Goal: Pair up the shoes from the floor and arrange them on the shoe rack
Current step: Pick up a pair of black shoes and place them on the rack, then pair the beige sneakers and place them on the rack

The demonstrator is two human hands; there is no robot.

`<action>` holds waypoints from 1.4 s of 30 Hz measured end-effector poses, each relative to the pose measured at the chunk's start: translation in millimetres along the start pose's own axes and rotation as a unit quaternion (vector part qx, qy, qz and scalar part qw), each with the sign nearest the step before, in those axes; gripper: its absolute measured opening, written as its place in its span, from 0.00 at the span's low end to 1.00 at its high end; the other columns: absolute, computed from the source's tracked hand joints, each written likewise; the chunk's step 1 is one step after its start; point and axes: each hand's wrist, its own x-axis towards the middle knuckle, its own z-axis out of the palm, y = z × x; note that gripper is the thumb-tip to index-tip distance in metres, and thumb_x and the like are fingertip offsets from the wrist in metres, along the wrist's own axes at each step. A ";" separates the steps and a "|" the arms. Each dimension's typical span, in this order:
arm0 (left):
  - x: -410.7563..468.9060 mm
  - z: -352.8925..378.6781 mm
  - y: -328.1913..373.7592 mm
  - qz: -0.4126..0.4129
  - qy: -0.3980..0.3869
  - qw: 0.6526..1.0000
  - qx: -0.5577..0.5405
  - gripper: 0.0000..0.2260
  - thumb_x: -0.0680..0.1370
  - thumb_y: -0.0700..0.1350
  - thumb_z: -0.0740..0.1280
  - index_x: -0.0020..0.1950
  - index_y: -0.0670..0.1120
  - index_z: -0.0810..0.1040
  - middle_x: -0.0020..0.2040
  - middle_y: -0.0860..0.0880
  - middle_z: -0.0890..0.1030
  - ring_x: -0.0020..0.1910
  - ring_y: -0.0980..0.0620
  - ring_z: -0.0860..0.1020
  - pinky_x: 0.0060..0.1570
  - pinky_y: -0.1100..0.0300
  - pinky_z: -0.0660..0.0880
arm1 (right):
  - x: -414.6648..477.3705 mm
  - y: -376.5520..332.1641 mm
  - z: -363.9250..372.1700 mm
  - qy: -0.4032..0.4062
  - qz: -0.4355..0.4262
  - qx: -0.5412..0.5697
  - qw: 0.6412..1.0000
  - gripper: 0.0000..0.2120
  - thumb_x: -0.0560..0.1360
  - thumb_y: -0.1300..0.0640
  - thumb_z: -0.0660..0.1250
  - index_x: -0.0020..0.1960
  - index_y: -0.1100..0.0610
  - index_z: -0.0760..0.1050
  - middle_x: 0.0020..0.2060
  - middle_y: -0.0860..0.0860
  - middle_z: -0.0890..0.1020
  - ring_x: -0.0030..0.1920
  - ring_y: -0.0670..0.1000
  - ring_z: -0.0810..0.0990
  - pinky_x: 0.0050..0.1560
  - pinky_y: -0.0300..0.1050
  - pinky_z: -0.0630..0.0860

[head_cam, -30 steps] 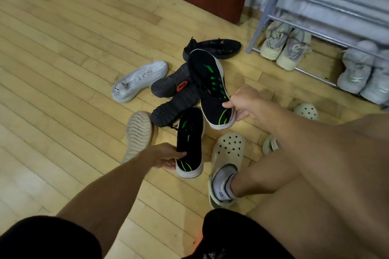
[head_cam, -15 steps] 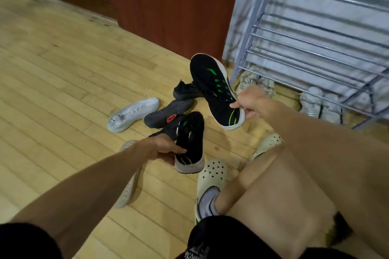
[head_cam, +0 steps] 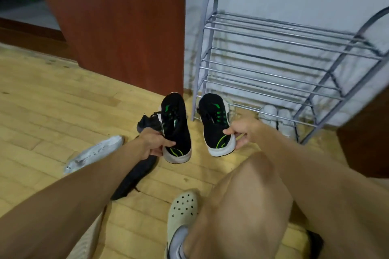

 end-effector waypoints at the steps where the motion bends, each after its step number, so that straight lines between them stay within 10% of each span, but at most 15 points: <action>1: 9.1 7.7 8.9 0.001 0.004 1.000 0.004 0.16 0.66 0.32 0.76 0.52 0.37 0.80 0.48 0.41 0.84 0.45 0.42 0.83 0.43 0.50 0.80 | 7.1 5.5 -8.5 0.008 0.007 0.017 1.000 0.12 0.74 0.64 0.71 0.56 0.66 0.75 0.44 0.61 0.80 0.40 0.61 0.82 0.40 0.55 0.80; 10: 116.8 94.5 81.2 0.020 -0.021 0.997 0.072 0.12 0.64 0.33 0.78 0.46 0.37 0.82 0.41 0.45 0.85 0.37 0.49 0.83 0.31 0.59 0.80 | 102.3 46.7 -70.8 0.074 0.044 0.180 0.980 0.16 0.74 0.65 0.71 0.59 0.70 0.74 0.52 0.65 0.81 0.47 0.66 0.83 0.48 0.62 0.80; 15: 189.8 128.7 121.1 0.039 -0.025 0.995 0.089 0.11 0.65 0.35 0.78 0.44 0.37 0.82 0.43 0.43 0.85 0.39 0.49 0.83 0.34 0.58 0.82 | 178.7 51.4 -90.9 0.122 0.017 0.192 0.974 0.09 0.72 0.63 0.73 0.49 0.66 0.79 0.43 0.62 0.84 0.39 0.61 0.85 0.37 0.52 0.83; 22: 270.0 141.3 158.4 0.070 -0.014 0.996 0.060 0.21 0.69 0.35 0.75 0.61 0.35 0.76 0.45 0.44 0.84 0.38 0.49 0.83 0.27 0.63 0.79 | 260.7 21.2 -102.5 0.107 0.008 0.272 0.956 0.05 0.73 0.64 0.72 0.47 0.63 0.78 0.42 0.61 0.84 0.36 0.57 0.85 0.29 0.46 0.81; 31: 323.5 147.0 152.3 0.105 0.032 0.987 0.115 0.15 0.74 0.41 0.72 0.58 0.38 0.78 0.54 0.39 0.82 0.52 0.40 0.81 0.55 0.43 0.78 | 297.5 25.1 -97.3 0.097 -0.004 0.264 0.960 0.07 0.75 0.63 0.69 0.53 0.62 0.78 0.37 0.56 0.83 0.33 0.51 0.84 0.29 0.42 0.81; 35: 315.4 144.0 142.9 0.150 0.034 0.965 0.214 0.12 0.78 0.50 0.65 0.52 0.43 0.79 0.50 0.43 0.82 0.50 0.45 0.80 0.49 0.56 0.75 | 295.2 21.1 -90.6 0.104 -0.013 0.195 0.975 0.04 0.77 0.60 0.66 0.49 0.59 0.80 0.45 0.62 0.85 0.42 0.59 0.86 0.41 0.50 0.83; 42: 250.9 104.9 144.6 0.147 -0.015 0.966 0.212 0.23 0.78 0.48 0.66 0.71 0.44 0.70 0.68 0.48 0.72 0.62 0.52 0.71 0.57 0.62 0.66 | 250.6 -4.2 -77.5 0.120 -0.019 0.079 0.989 0.02 0.75 0.61 0.63 0.46 0.59 0.74 0.40 0.58 0.79 0.43 0.59 0.79 0.45 0.50 0.79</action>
